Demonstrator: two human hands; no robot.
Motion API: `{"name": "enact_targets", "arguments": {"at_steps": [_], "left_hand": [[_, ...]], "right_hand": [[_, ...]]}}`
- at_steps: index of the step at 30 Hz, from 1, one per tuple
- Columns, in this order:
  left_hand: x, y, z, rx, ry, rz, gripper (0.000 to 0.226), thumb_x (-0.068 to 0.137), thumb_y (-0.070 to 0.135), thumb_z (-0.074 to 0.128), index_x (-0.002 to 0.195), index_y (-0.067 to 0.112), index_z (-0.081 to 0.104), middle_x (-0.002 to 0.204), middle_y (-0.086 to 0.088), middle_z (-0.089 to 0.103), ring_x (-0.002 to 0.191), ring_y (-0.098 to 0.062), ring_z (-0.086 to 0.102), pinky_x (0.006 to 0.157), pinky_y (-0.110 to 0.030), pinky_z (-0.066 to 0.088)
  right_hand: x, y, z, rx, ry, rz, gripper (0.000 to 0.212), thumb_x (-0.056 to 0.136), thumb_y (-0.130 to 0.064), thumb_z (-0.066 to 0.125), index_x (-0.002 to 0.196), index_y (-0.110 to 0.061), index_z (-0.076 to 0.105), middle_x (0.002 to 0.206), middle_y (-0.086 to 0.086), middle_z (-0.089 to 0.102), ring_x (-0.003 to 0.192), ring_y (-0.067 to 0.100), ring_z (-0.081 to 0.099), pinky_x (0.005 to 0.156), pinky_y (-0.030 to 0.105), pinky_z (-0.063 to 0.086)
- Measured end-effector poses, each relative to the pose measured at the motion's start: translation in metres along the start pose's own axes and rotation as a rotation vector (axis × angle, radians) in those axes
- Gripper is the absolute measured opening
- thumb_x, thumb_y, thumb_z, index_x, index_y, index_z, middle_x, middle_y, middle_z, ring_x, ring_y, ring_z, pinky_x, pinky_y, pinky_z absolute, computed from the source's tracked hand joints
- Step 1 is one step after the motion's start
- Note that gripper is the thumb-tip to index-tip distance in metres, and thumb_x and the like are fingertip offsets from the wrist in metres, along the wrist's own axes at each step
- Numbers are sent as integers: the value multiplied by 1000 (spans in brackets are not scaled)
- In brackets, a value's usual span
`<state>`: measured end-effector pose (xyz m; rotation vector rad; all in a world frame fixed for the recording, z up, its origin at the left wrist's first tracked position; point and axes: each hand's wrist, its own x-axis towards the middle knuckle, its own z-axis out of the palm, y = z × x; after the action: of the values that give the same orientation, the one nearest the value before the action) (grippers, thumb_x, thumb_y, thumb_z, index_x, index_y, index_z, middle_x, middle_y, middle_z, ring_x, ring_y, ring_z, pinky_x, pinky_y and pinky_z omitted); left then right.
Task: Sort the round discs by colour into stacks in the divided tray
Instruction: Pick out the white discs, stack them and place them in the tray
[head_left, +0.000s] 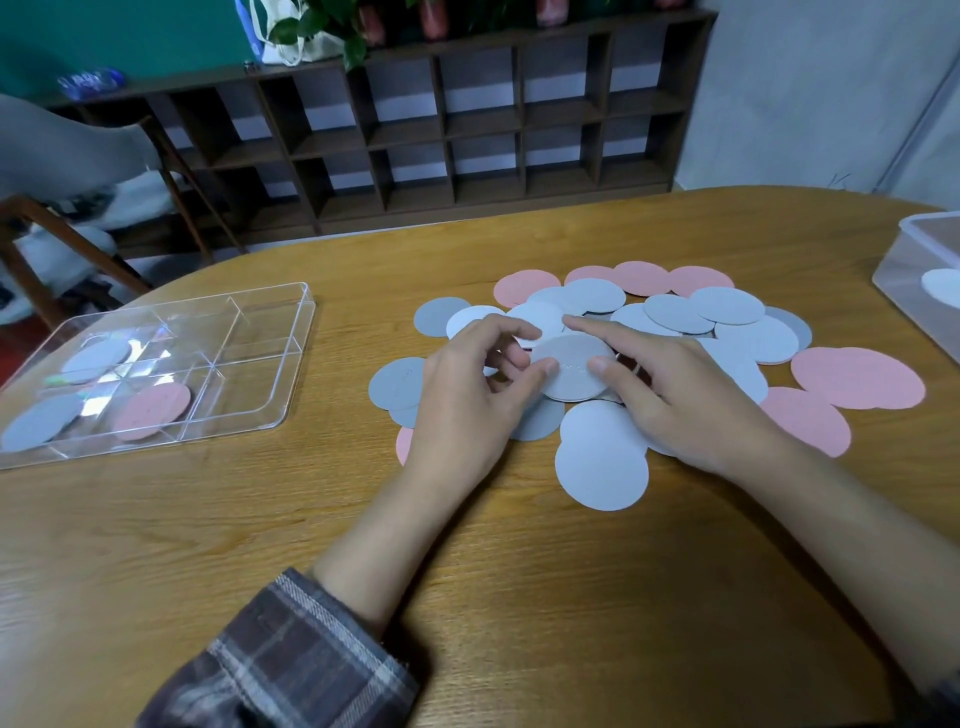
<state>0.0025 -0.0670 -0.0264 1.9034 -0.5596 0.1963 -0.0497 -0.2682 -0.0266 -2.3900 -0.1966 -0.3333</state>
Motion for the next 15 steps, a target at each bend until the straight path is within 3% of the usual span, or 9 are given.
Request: {"name": "enact_targets", "arguments": {"at_steps": [4, 6, 8, 10, 15], "left_hand": [[-1, 3, -1, 38, -49, 47, 23, 82, 24, 87, 94, 20, 68, 76, 7, 61, 67, -12, 58, 62, -20, 45], [-3, 4, -1, 64, -188, 69, 22, 79, 30, 90, 89, 21, 73, 79, 6, 64, 68, -9, 55, 64, -17, 42], [-7, 3, 0, 114, -356, 88, 27, 75, 38, 92, 94, 25, 77, 87, 8, 66, 78, -11, 58, 69, -16, 43], [-9, 1, 1, 172, -474, 92, 38, 72, 44, 93, 103, 29, 78, 95, 11, 65, 89, -11, 59, 75, -20, 47], [-8, -3, -1, 164, -534, 79, 43, 70, 45, 93, 108, 31, 79, 100, 9, 63, 91, -13, 58, 77, -24, 48]], "right_hand": [[3, 4, -4, -19, 95, 8, 38, 106, -22, 52, 143, -31, 57, 88, 0, 66, 83, 10, 55, 69, 16, 40], [4, 8, -7, -18, 136, 26, 37, 106, -21, 52, 141, -30, 58, 99, 3, 70, 87, 14, 58, 80, 29, 46], [5, 10, -10, -11, 162, 36, 37, 106, -20, 52, 140, -31, 58, 104, 5, 71, 88, 20, 60, 83, 36, 47], [5, 10, -11, -3, 169, 37, 36, 106, -20, 51, 140, -31, 58, 107, 4, 71, 87, 19, 59, 82, 35, 47], [5, 11, -10, -17, 149, 62, 37, 106, -23, 50, 142, -31, 56, 107, -2, 70, 88, 12, 59, 80, 27, 47]]}}
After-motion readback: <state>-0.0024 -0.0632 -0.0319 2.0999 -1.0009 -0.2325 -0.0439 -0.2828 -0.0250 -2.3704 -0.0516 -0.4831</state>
